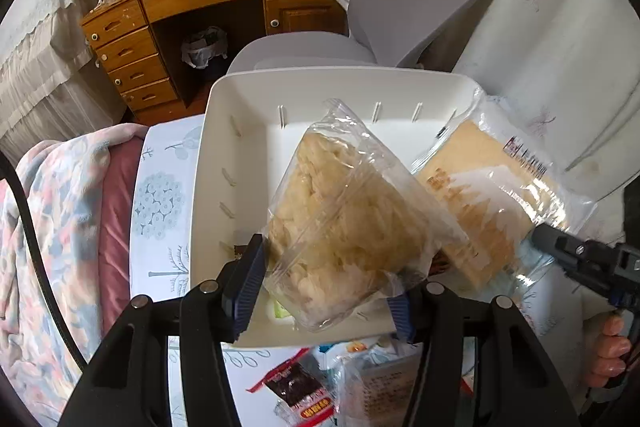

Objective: Organize snacks
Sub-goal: 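Carry both bags into the white basket and open both tools, then withdraw both tools from the basket toward the remaining snacks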

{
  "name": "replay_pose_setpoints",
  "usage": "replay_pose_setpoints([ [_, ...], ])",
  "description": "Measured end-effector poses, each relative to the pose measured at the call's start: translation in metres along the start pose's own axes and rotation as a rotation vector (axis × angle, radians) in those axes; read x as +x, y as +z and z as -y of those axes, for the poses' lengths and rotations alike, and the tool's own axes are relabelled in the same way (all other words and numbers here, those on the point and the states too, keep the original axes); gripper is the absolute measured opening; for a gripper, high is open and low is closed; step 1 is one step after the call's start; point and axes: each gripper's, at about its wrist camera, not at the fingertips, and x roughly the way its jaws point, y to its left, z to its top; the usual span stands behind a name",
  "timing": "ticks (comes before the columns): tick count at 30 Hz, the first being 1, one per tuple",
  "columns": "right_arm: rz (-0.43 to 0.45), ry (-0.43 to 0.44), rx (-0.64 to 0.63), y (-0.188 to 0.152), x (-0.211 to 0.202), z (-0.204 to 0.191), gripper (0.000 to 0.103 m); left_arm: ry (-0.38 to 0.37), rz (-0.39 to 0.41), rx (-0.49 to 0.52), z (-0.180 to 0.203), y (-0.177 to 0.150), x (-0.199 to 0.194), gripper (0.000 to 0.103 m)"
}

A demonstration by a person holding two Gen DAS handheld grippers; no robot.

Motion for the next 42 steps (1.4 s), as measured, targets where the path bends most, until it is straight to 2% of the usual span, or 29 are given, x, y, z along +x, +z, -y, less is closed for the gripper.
replay_pose_setpoints([
  [2,0.020,-0.044,-0.022,0.000,-0.001,-0.003,0.013,-0.009,-0.021,-0.011,-0.001,0.000,0.007,0.059],
  [4,0.040,-0.094,-0.043,-0.001,-0.003,-0.006,0.020,-0.025,-0.026,-0.026,-0.002,-0.001,0.009,0.069],
  [6,0.052,-0.104,-0.050,-0.001,-0.005,-0.009,0.036,-0.042,-0.005,-0.036,-0.003,-0.001,0.005,0.072],
  [8,0.054,-0.102,-0.041,-0.002,-0.009,-0.009,0.041,-0.047,0.001,-0.045,-0.003,-0.002,0.000,0.080],
  [12,0.063,-0.099,-0.038,-0.006,-0.021,-0.015,0.049,-0.040,-0.006,-0.050,-0.001,-0.005,-0.012,0.082],
  [15,0.079,-0.099,-0.050,-0.011,-0.035,-0.021,0.061,-0.040,-0.014,-0.063,-0.001,-0.011,-0.023,0.084],
  [21,0.116,-0.100,-0.048,-0.019,-0.064,-0.028,0.075,-0.042,-0.007,-0.060,0.009,-0.027,-0.050,0.087],
  [30,0.150,-0.166,-0.075,-0.048,-0.106,-0.035,0.085,-0.051,-0.019,-0.054,0.029,-0.065,-0.083,0.087],
  [42,0.086,-0.353,-0.282,-0.105,-0.120,-0.033,0.085,-0.118,-0.093,-0.113,0.043,-0.109,-0.087,0.094],
])
